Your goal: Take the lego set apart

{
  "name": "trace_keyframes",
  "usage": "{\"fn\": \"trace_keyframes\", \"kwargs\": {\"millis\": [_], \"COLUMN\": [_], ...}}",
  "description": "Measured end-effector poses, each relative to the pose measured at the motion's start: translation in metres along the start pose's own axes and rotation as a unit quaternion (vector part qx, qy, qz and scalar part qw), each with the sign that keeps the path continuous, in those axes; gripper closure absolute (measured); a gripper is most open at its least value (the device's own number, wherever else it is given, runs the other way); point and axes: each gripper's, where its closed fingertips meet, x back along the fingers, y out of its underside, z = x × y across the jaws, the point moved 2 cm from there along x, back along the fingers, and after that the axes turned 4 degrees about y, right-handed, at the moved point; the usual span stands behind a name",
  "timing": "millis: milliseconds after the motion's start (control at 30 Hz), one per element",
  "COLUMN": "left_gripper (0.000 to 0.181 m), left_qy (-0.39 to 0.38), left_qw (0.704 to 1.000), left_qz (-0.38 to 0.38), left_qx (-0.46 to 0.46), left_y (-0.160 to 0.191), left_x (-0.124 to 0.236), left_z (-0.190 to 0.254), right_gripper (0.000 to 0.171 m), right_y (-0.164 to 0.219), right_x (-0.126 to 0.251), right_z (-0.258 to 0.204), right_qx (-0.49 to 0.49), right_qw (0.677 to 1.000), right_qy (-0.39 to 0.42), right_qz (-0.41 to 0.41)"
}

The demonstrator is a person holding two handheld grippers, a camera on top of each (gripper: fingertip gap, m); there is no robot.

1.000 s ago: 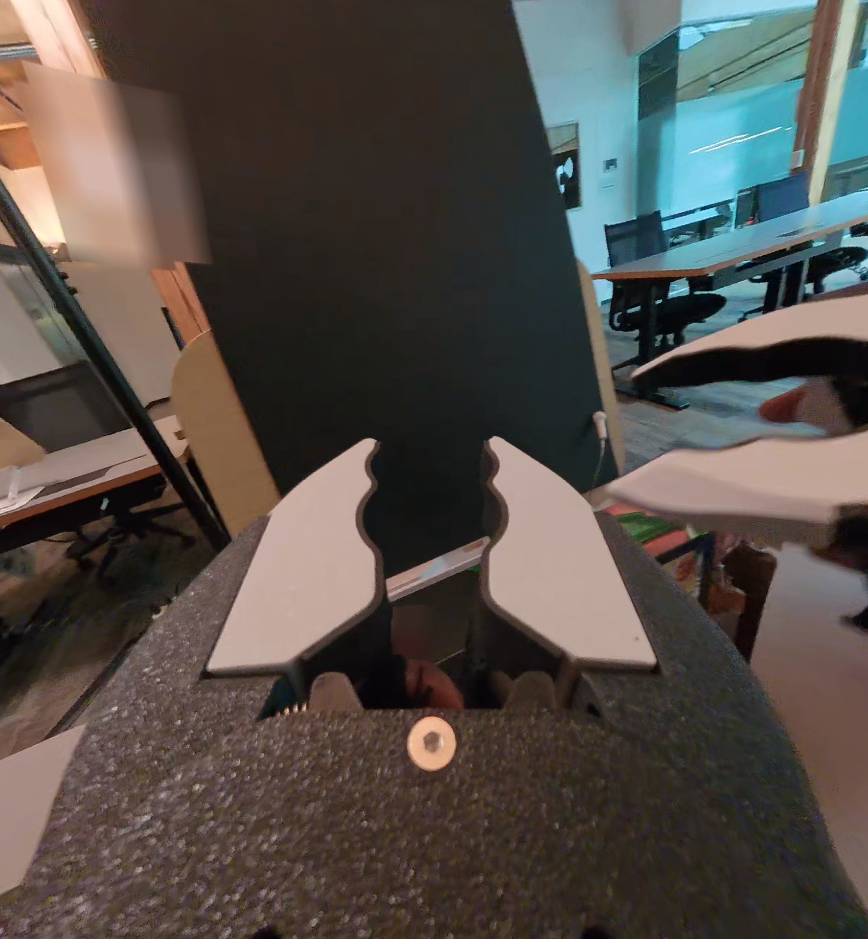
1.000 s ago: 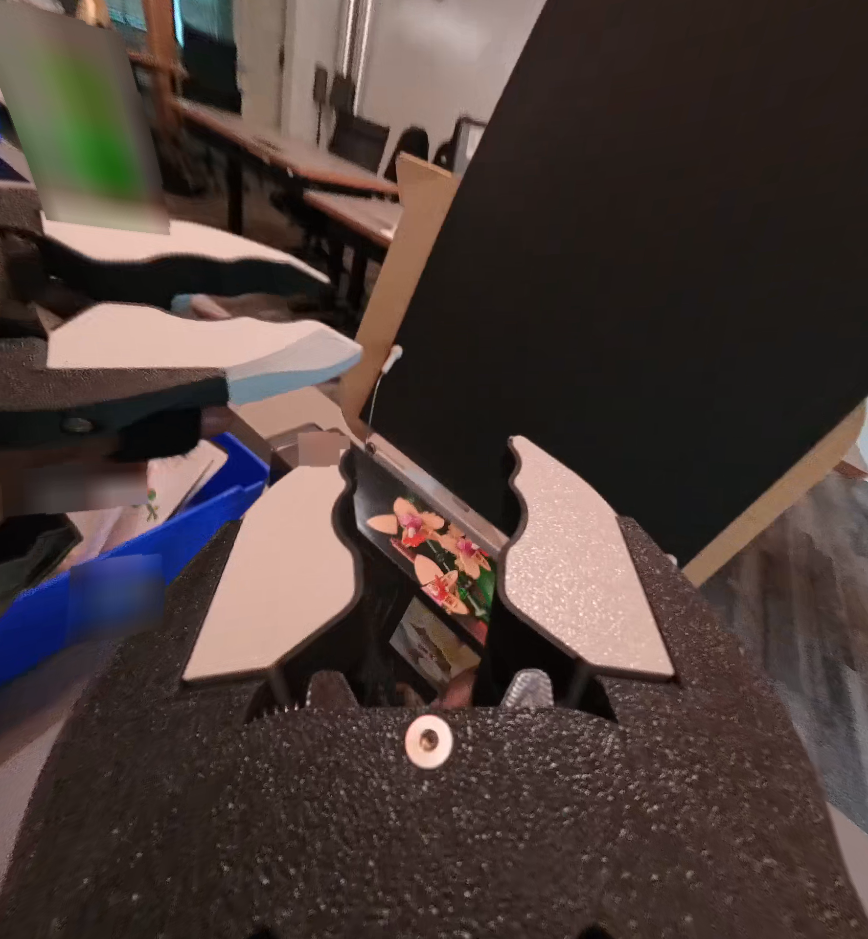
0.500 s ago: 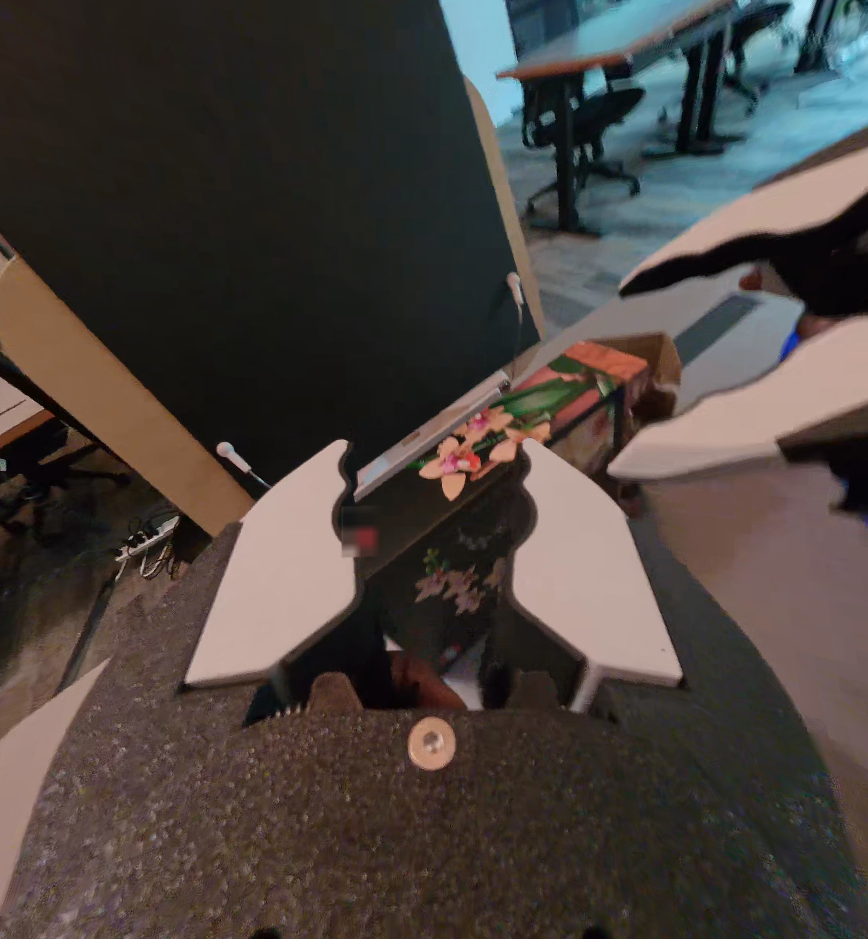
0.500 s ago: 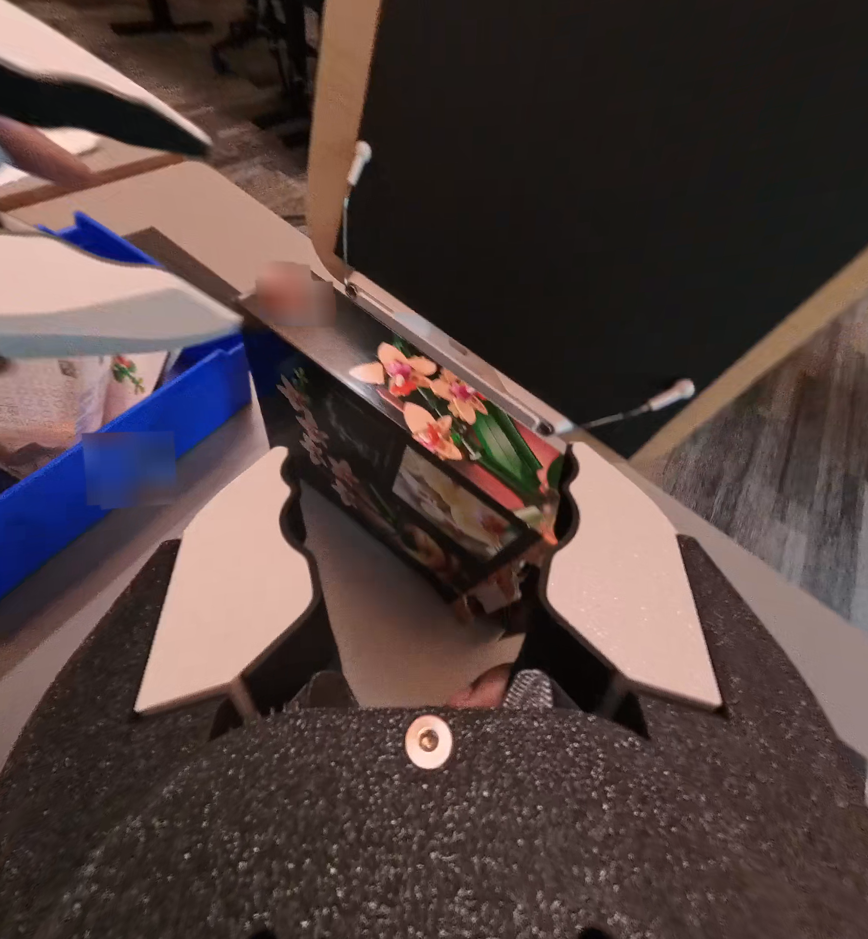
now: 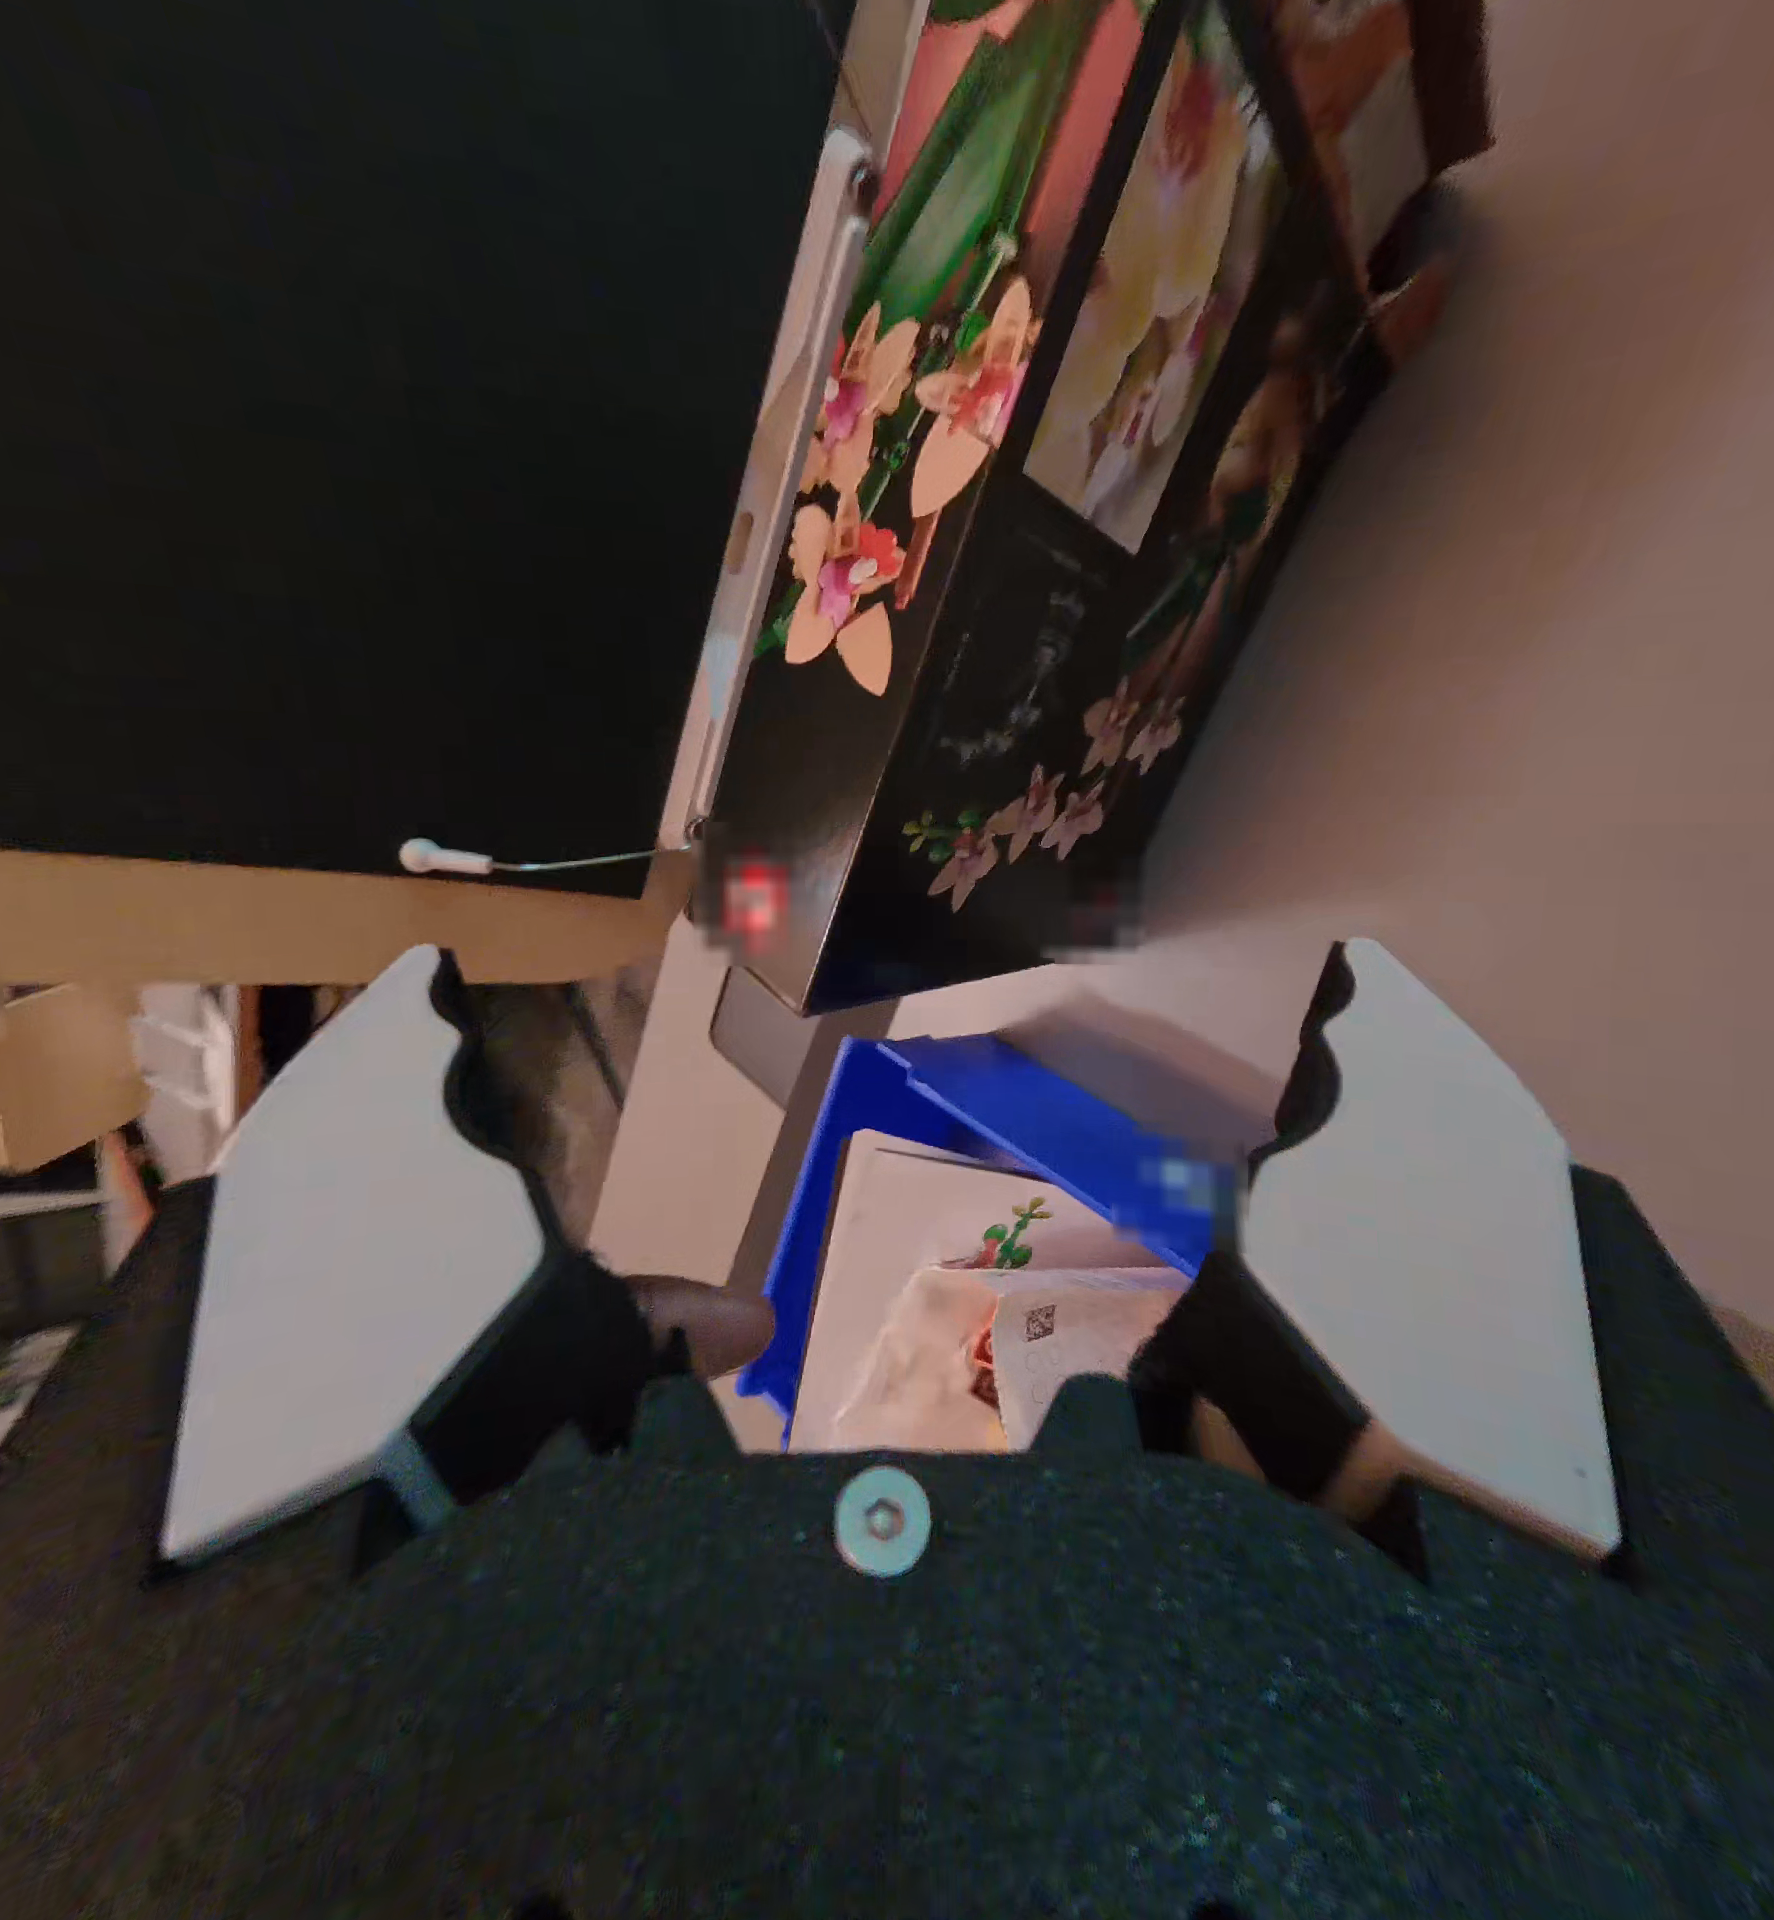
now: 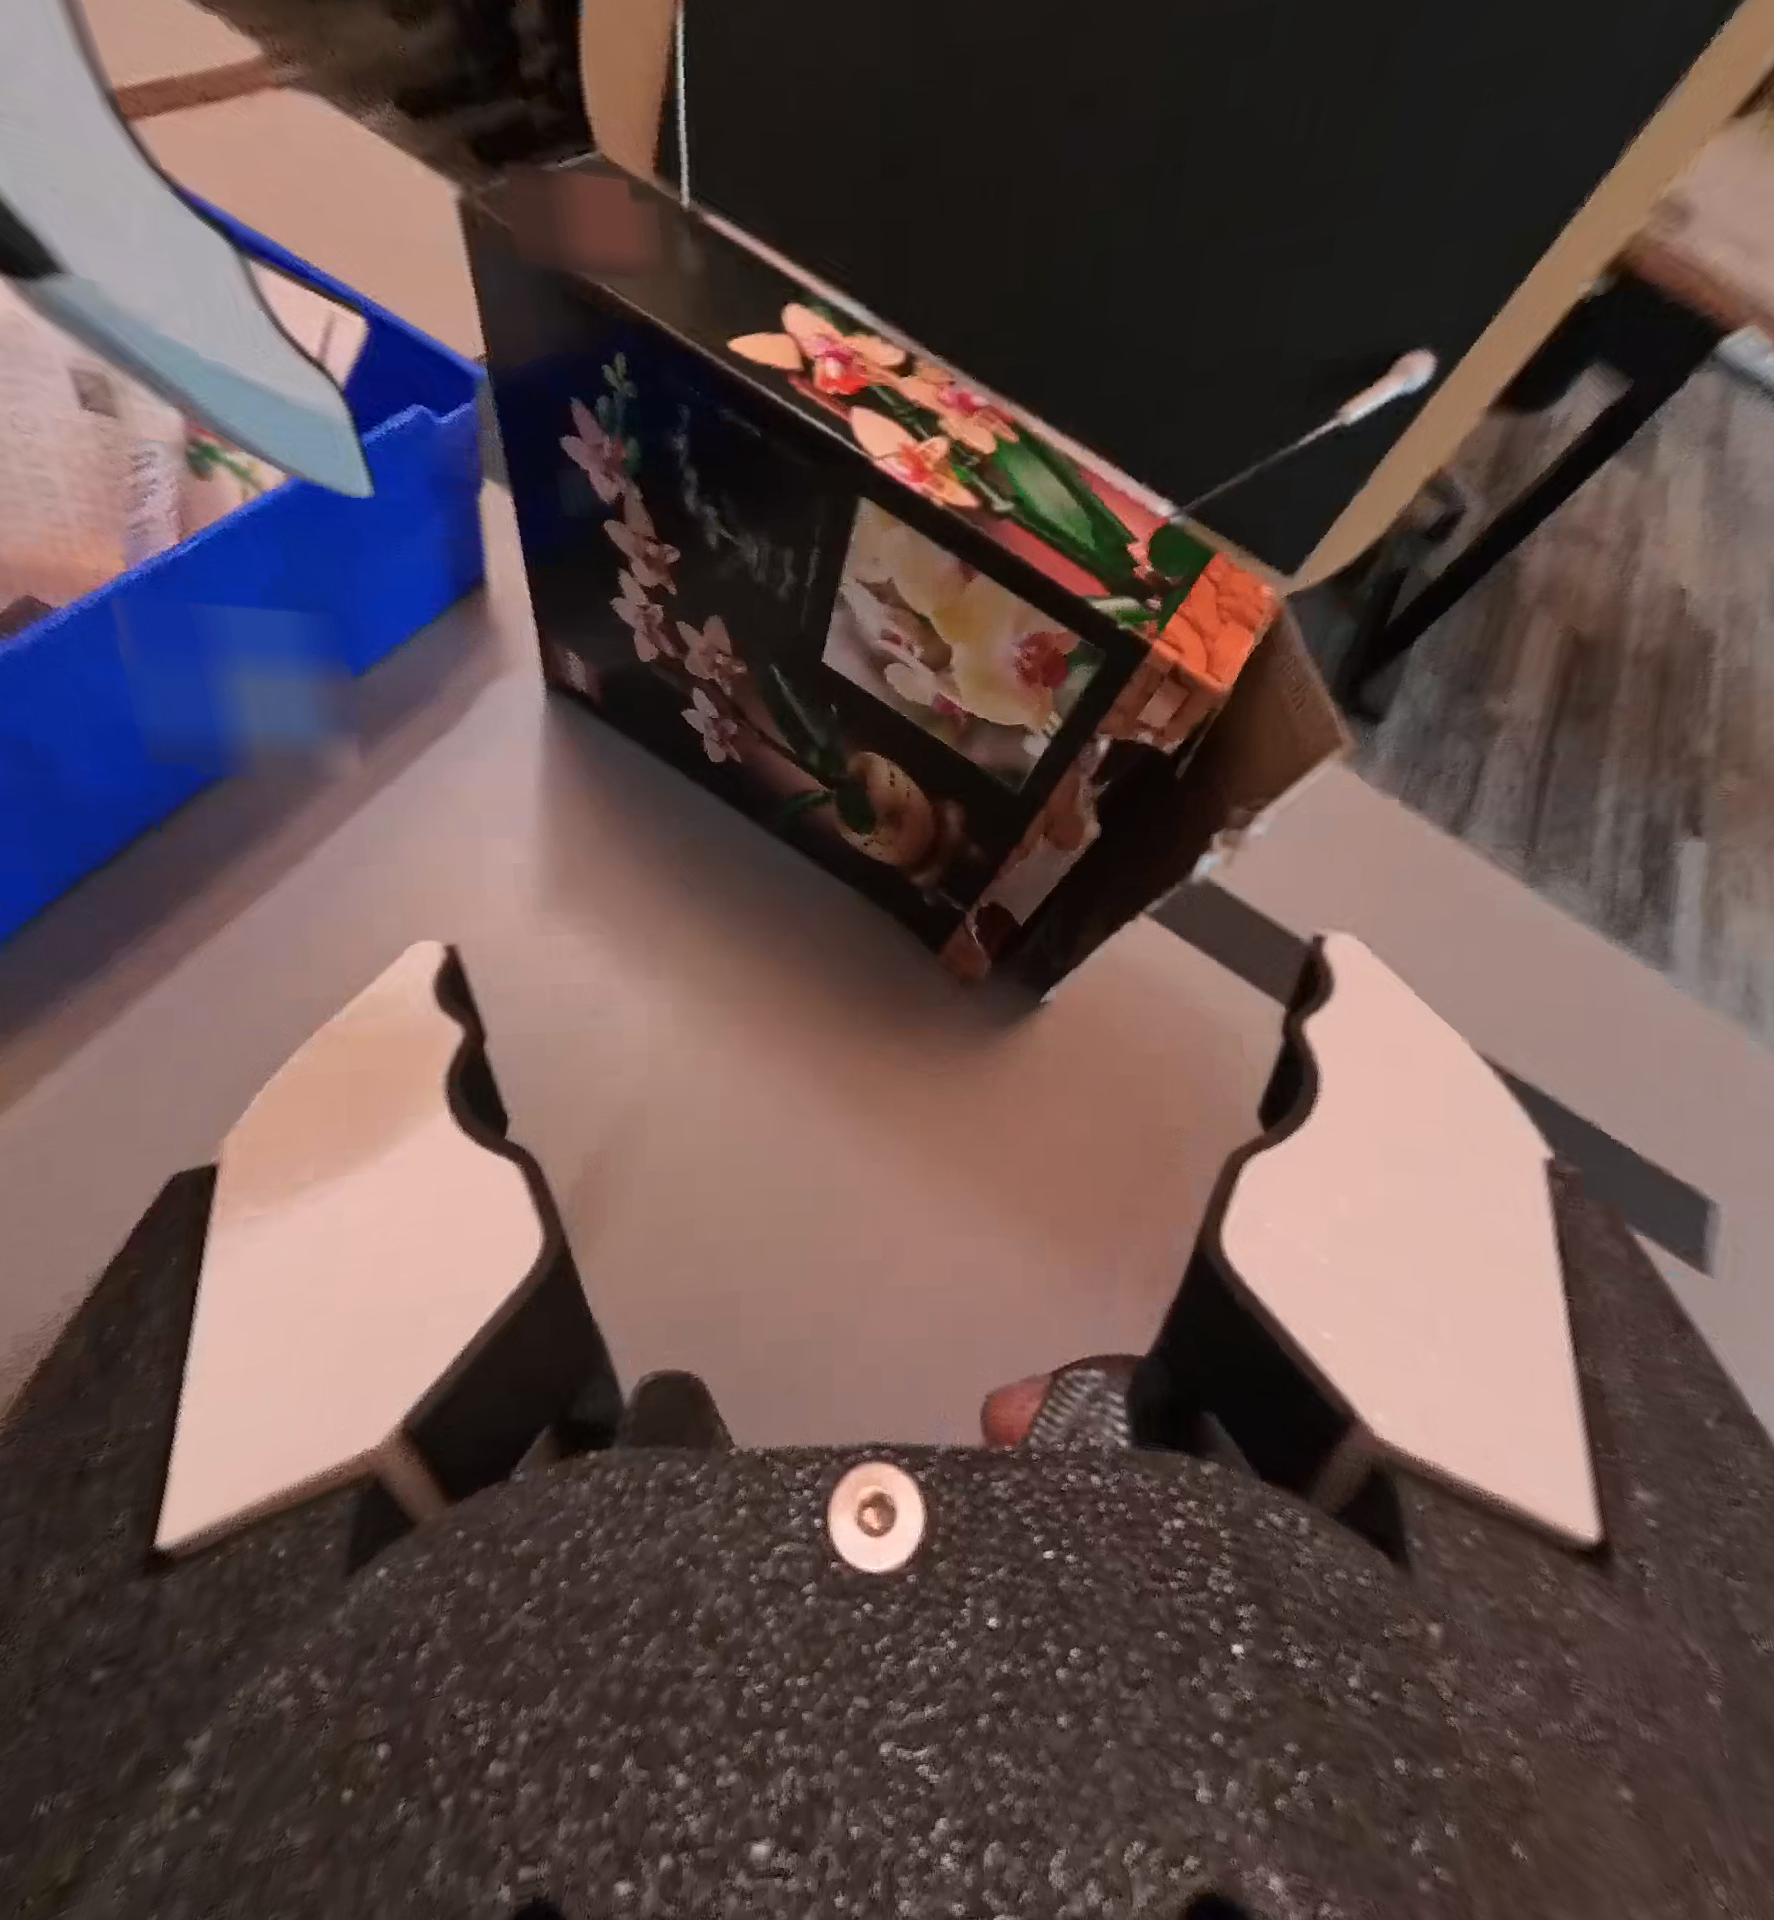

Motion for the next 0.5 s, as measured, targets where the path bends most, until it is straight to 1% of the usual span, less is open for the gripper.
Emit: {"fn": "trace_keyframes", "kwargs": {"millis": [33,100,200,300,400,500], "left_gripper": [0.036,0.034,0.036,0.037,0.037,0.038], "left_qy": [-0.007,-0.028,-0.09,-0.14,-0.156,-0.146], "left_qw": [1.0,1.0,0.992,0.982,0.979,0.982], "left_qz": [-0.008,0.006,0.053,0.075,0.082,0.078], "left_qx": [-0.006,-0.005,0.069,0.102,0.101,0.092], "left_y": [0.004,0.009,0.014,0.023,0.03,0.034], "left_x": [-0.002,0.0,0.013,0.025,0.031,0.033], "left_z": [0.007,0.027,0.053,0.079,0.097,0.099], "right_gripper": [0.028,0.025,0.025,0.031,0.032,0.035], "right_y": [0.005,0.017,0.033,0.029,0.027,0.026], "right_x": [0.007,0.018,0.024,0.031,0.035,0.036], "right_z": [-0.002,-0.015,-0.027,-0.037,-0.045,-0.049], "right_qx": [0.008,0.025,0.014,-0.004,0.004,0.001], "right_qw": [0.999,0.998,0.997,0.995,0.995,0.995], "right_qy": [0.025,0.037,0.055,0.057,0.056,0.049], "right_qz": [0.021,0.048,0.056,0.087,0.088,0.091]}}
